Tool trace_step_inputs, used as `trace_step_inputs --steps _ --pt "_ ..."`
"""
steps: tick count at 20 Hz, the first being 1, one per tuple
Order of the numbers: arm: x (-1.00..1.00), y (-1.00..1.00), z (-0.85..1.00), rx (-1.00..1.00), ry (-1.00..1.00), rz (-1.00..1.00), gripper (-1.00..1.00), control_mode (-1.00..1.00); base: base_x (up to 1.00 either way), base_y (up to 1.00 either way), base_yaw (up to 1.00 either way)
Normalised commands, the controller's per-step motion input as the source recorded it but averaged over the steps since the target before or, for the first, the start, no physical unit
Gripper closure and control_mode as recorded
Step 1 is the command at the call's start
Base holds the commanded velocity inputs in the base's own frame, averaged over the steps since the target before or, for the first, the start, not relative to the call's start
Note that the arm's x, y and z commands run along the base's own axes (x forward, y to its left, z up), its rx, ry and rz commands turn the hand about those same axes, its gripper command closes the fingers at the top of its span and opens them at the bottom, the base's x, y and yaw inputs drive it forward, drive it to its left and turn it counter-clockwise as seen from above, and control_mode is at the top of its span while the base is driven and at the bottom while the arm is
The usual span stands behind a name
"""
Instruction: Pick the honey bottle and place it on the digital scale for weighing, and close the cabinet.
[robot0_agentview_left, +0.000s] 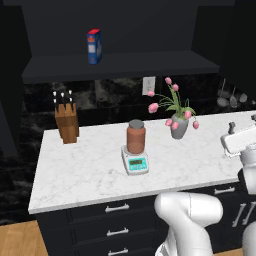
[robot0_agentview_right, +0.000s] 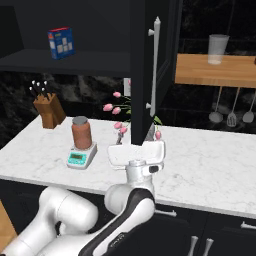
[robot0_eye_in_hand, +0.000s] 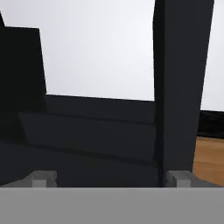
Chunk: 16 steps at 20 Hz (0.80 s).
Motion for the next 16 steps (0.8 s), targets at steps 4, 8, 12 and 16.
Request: trace_step_inputs --steps 4,8,12,16 --pt "0.00 -0.97 0.00 0.10 0.01 -0.08 -1.00 -1.00 0.00 0.00 0.00" --pt "0.01 -0.90 0.00 0.05 0.10 -0.06 -1.00 -1.00 0.00 0.00 0.00" --pt "-0.02 -0.96 0.15 0.10 0.01 -0.03 -1.00 -1.00 0.00 0.00 0.00" --pt "-0.13 -0.70 0.54 0.10 -0.05 0.00 -1.00 -1.00 0.00 0.00 0.00"
